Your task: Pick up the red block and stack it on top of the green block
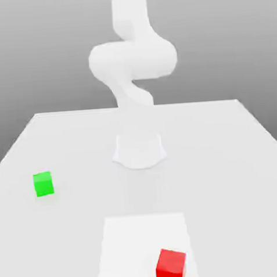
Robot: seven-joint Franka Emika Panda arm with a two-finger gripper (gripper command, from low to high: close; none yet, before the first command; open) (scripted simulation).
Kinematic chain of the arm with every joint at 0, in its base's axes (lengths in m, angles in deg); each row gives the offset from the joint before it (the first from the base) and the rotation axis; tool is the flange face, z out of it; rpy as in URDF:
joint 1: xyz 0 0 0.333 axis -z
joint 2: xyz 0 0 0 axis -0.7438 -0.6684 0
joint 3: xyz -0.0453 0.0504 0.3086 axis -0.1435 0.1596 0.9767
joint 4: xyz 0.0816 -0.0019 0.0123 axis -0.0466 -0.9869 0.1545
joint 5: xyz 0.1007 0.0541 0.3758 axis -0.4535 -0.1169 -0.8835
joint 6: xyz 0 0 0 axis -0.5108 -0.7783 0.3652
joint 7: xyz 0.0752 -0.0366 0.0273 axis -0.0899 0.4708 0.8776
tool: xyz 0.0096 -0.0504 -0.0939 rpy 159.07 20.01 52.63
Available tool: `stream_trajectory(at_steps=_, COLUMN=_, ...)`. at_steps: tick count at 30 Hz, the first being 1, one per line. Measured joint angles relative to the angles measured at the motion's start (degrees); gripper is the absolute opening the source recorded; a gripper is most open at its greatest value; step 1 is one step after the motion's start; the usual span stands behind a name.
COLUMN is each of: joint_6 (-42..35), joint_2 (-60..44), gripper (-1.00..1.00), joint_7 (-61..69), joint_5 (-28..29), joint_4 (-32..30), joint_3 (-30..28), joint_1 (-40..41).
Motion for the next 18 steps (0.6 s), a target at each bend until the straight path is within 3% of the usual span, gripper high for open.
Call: stream_trajectory(at_steps=18, joint_6=13.1, joint_2=-37.8, gripper=0.0, joint_7=-18.1, joint_5=5.4, joint_4=-4.8, joint_3=6.7, joint_1=3.8)
